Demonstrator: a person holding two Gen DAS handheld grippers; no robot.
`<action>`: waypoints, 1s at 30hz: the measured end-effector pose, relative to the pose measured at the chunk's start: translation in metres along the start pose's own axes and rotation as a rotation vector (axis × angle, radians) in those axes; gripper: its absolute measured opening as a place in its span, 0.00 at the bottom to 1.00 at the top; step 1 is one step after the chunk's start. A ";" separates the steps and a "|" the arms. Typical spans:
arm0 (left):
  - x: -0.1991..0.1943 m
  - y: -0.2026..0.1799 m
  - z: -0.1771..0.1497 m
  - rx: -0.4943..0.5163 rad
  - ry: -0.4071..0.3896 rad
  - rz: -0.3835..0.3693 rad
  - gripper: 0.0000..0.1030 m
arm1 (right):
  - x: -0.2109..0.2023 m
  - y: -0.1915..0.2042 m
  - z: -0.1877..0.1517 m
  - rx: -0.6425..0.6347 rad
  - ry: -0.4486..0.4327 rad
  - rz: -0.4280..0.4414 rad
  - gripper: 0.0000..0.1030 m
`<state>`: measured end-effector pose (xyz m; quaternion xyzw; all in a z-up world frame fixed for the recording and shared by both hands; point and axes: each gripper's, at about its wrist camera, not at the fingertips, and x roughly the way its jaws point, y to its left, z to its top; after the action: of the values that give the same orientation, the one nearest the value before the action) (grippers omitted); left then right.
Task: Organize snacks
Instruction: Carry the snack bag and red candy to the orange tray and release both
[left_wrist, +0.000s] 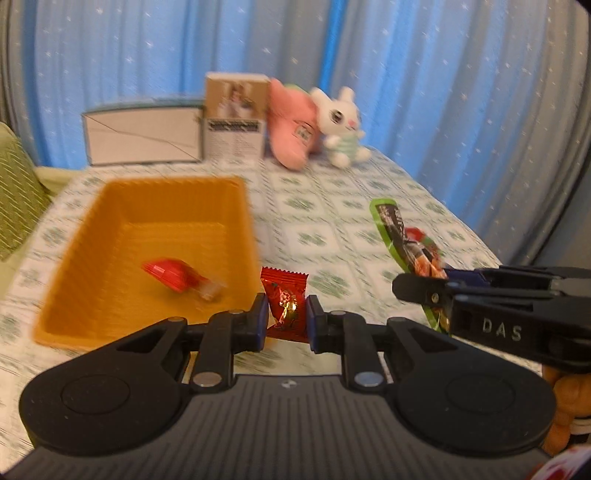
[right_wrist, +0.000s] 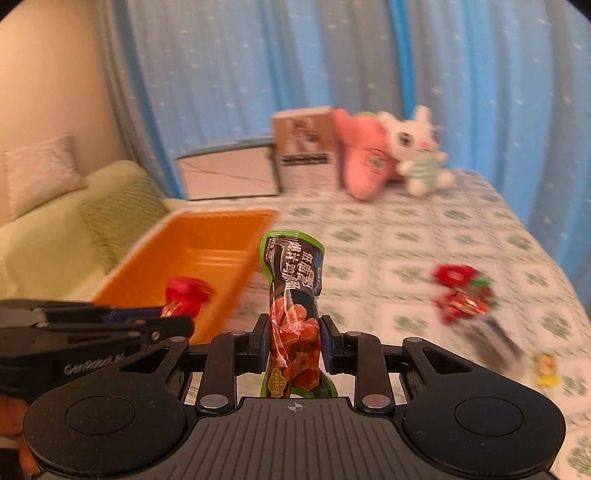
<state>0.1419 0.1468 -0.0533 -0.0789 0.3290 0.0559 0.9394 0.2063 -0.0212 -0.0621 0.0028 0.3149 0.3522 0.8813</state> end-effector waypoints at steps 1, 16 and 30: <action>-0.003 0.007 0.003 -0.004 -0.005 0.008 0.18 | 0.003 0.008 0.003 -0.006 -0.004 0.015 0.27; -0.006 0.110 0.025 -0.046 0.013 0.103 0.18 | 0.065 0.076 0.029 -0.051 0.033 0.132 0.27; 0.037 0.136 0.024 -0.036 0.081 0.086 0.21 | 0.117 0.084 0.035 -0.032 0.106 0.139 0.27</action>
<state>0.1641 0.2865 -0.0737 -0.0837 0.3686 0.0987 0.9206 0.2379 0.1223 -0.0798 -0.0082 0.3547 0.4170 0.8368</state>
